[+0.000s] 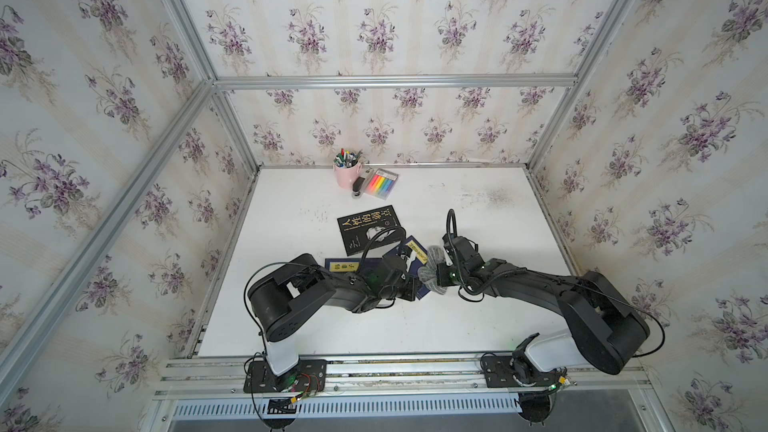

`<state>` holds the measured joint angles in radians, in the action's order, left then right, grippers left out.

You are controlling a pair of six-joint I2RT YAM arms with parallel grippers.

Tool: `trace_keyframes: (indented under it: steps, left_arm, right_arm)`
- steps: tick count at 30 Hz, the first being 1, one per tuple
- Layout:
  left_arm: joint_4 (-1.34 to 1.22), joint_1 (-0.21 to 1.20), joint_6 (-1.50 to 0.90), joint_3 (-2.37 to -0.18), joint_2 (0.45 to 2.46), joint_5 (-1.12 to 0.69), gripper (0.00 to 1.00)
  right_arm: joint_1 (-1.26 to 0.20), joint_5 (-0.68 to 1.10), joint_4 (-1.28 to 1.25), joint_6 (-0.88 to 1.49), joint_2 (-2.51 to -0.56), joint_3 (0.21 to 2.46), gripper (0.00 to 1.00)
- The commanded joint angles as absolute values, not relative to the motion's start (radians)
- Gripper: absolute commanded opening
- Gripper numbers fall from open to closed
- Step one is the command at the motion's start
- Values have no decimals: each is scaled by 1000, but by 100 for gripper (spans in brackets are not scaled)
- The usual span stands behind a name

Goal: Wipe the cover of the book
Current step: Wipe the dirt from the cover of the book.

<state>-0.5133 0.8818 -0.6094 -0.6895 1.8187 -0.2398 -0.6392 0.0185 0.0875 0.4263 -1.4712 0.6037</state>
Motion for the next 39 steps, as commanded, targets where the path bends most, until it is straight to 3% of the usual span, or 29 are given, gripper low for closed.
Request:
trace_keyframes:
  steps: [1,17,29,39]
  left_arm:
    - [-267,875,-598,-690,1828,-166,0]
    - [-61,762,-455,-851,1828,-190,0]
    - [-61,712,-449,-870,1868,-226,0]
    - [-80,709,-466,-878,1900,-247,0]
  right_arm:
    - [-664,119,203,432,-1494,594,0]
    - [-663,65,191,414,-1524,579,0]
    - [-659,109,178,407,-1509,588,0]
    - [-796,139,156,432,-1556,634,0]
